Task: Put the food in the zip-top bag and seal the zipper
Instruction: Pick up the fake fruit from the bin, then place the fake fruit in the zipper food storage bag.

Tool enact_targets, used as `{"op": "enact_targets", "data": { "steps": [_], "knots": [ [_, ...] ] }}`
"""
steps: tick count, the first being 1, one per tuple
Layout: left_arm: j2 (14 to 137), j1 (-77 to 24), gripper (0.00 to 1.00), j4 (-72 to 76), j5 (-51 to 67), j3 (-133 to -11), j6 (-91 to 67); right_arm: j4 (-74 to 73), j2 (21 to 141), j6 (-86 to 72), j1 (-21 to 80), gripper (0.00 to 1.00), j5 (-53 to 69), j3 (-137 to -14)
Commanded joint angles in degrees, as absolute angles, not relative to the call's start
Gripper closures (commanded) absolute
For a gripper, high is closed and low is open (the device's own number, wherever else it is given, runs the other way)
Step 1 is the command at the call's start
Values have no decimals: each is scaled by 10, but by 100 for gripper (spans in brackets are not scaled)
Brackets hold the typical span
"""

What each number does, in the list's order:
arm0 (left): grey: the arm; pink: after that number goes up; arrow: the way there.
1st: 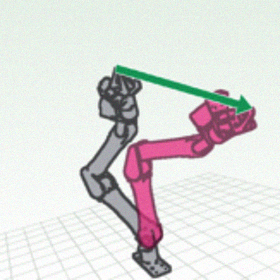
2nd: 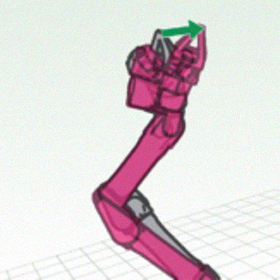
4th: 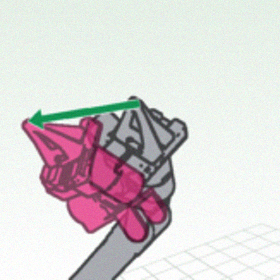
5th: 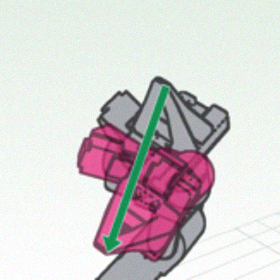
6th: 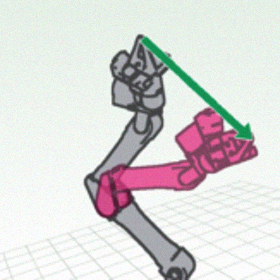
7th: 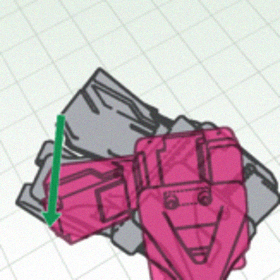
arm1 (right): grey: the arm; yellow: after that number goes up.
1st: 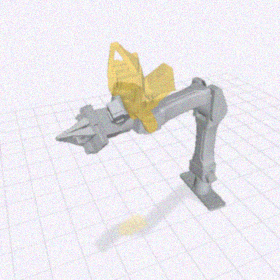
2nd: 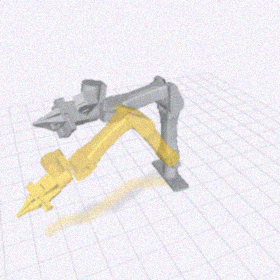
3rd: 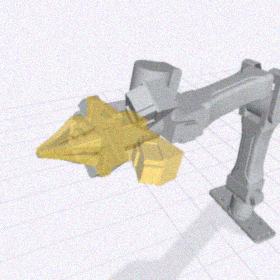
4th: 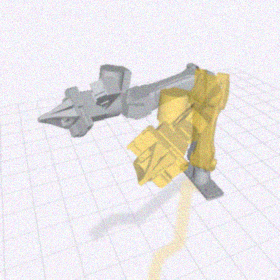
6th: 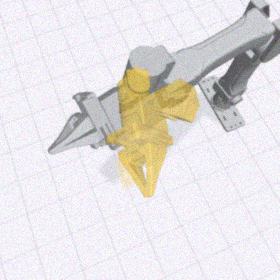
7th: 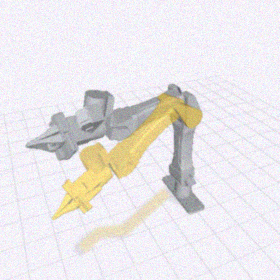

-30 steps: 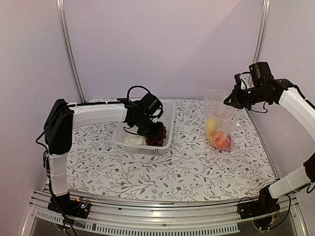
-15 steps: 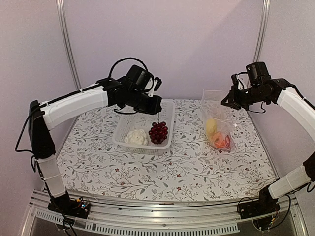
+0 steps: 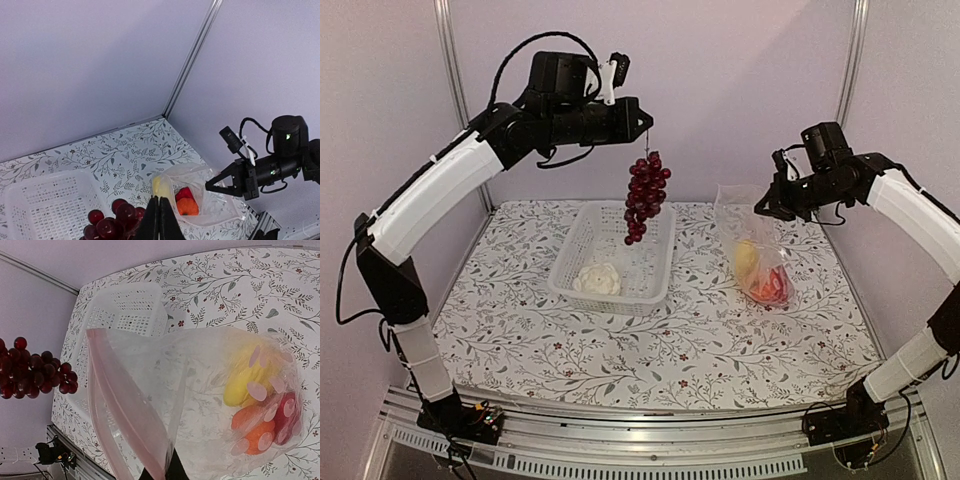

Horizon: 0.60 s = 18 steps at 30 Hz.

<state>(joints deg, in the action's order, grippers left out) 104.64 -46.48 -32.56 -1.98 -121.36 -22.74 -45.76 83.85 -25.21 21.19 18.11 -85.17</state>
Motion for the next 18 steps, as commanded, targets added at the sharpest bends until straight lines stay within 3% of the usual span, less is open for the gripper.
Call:
{"op": "enact_targets", "data": {
  "steps": [1, 6, 18],
  "knots": [
    [1066, -461, 100, -272, 2, -1285, -244, -452, 853, -245, 225, 100, 176, -867],
    [1089, -462, 100, -247, 44, -1352, -256, -442, 866, -251, 244, 100, 178, -875],
    [1101, -496, 100, -142, 140, -1371, -263, -438, 911, -277, 301, 100, 189, -928]
  ]
}}
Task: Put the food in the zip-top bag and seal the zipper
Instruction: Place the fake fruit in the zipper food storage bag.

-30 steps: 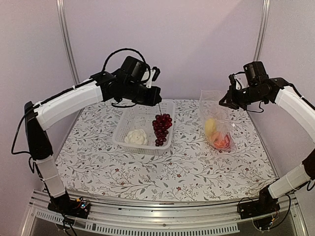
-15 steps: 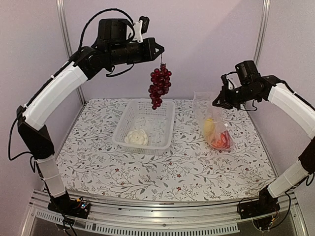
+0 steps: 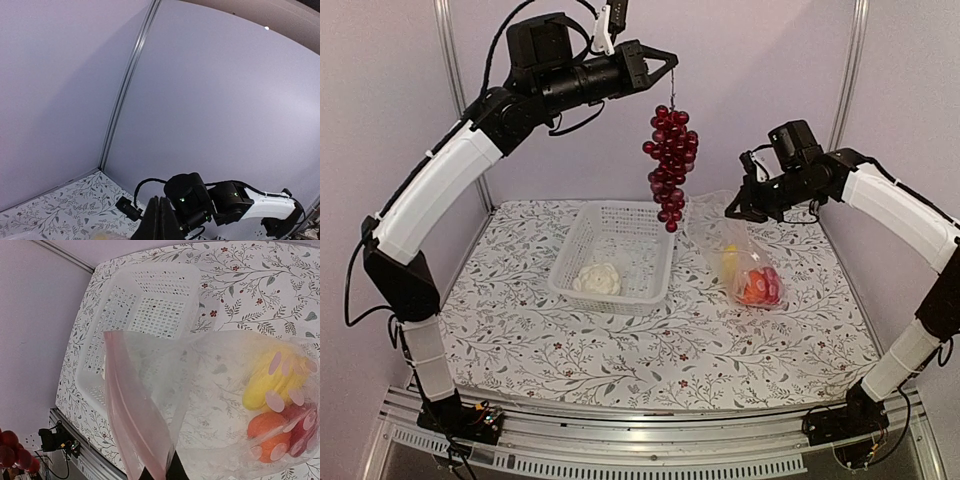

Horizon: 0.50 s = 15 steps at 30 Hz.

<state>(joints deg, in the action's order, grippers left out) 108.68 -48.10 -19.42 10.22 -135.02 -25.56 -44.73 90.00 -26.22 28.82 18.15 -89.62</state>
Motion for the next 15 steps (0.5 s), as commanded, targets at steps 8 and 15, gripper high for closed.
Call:
{"op": "enact_targets", "data": {
  "steps": [8, 15],
  "knots": [
    [1135, -519, 100, -122, 154, -1371, -259, -445, 912, -308, 327, 100, 211, -956],
    [1155, -522, 100, -131, 141, -1340, -247, -475, 890, -308, 327, 100, 195, -971]
  ]
}}
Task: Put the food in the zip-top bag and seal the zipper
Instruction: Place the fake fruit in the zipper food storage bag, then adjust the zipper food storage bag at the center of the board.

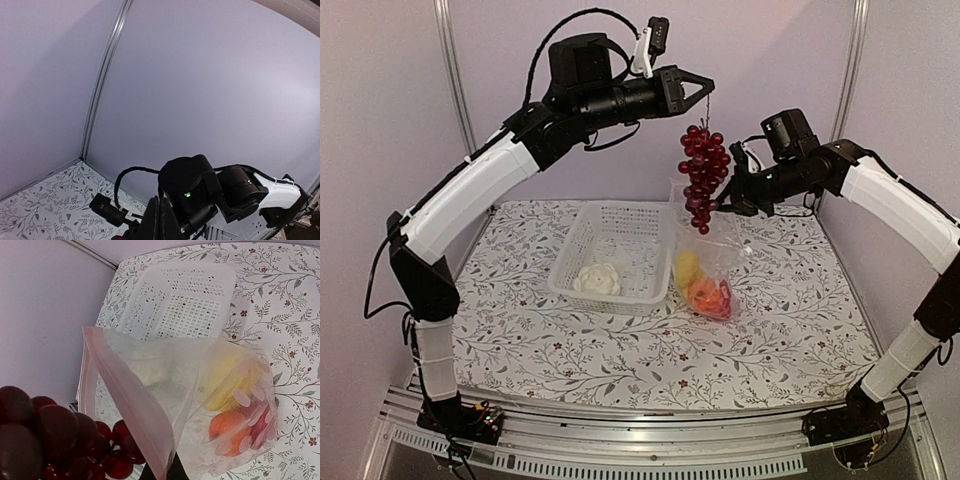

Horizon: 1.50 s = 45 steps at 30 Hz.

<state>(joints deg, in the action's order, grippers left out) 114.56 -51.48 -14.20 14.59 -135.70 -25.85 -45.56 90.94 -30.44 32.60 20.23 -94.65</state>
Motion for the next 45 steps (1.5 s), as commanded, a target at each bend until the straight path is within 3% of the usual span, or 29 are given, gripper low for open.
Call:
{"op": "enact_targets", "data": {
  "steps": [1, 8, 14, 19, 24, 32, 40, 42, 45],
  "knots": [
    [1151, -523, 100, -131, 137, -1329, -245, -478, 886, -307, 327, 100, 192, -971],
    [1109, -531, 100, -122, 99, -1216, -234, -488, 871, -297, 327, 100, 167, -966],
    [1120, -531, 57, -201, 41, -1220, -222, -487, 863, -296, 326, 100, 156, -961],
    [1087, -536, 39, -207, -22, -1229, -176, -482, 859, -293, 321, 100, 153, -951],
    [1041, -534, 40, -276, -91, -1184, -199, -466, 850, -295, 318, 100, 151, -935],
    [1003, -535, 44, -343, 2, -1059, -297, -448, 850, -288, 318, 100, 146, -918],
    [1109, -534, 43, -438, 52, -1169, -301, -427, 862, -278, 319, 100, 163, -898],
    [1151, -533, 48, -480, 50, -1222, -303, -421, 865, -278, 320, 100, 169, -895],
    [1205, -529, 66, -541, 33, -1301, -307, -418, 867, -279, 321, 100, 168, -895]
  ]
}}
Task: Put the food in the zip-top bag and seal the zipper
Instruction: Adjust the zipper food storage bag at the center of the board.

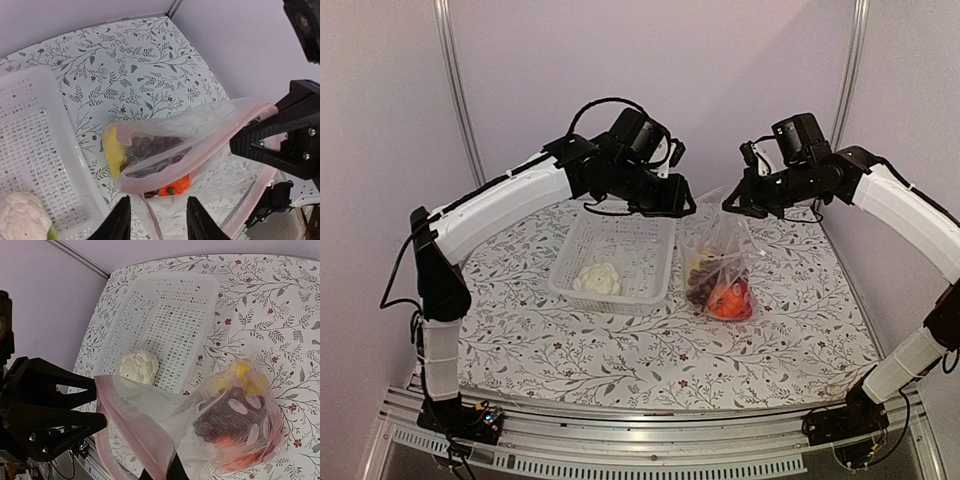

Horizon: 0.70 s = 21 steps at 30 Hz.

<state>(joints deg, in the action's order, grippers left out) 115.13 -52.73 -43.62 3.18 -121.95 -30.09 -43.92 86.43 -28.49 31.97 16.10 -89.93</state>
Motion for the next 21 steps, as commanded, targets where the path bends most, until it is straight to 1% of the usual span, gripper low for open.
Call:
{"op": "enact_targets", "data": {
  "steps": [1, 3, 6, 9, 10, 12, 14, 16, 19, 20, 21],
  "knots": [
    [1217, -526, 73, -548, 39, -1315, -306, -423, 869, -277, 321, 100, 159, -901],
    [1229, -523, 86, -548, 52, -1337, -304, -442, 871, -264, 320, 100, 131, -922],
    [1232, -520, 100, -506, 64, -1342, -295, -478, 876, -250, 309, 100, 93, -960],
    [1228, -519, 100, -411, 65, -1343, -289, -532, 884, -232, 298, 100, 27, -1009],
    [1227, -519, 100, -366, 64, -1340, -286, -557, 888, -220, 298, 100, -17, -1027],
    [1225, -519, 100, -279, 75, -1330, -283, -583, 895, -205, 298, 100, -66, -1056],
    [1233, -519, 100, -219, 84, -1331, -286, -592, 898, -196, 298, 100, -84, -1062],
    [1248, -518, 100, -200, 85, -1333, -290, -596, 901, -192, 298, 100, -90, -1046],
    [1263, -506, 100, -218, 96, -1321, -322, -591, 911, -188, 298, 100, -74, -1017],
    [1260, -502, 98, -224, 99, -1309, -333, -584, 913, -188, 298, 100, -61, -1009],
    [1254, -498, 95, -226, 103, -1295, -337, -576, 914, -189, 298, 100, -48, -1002]
  ]
}}
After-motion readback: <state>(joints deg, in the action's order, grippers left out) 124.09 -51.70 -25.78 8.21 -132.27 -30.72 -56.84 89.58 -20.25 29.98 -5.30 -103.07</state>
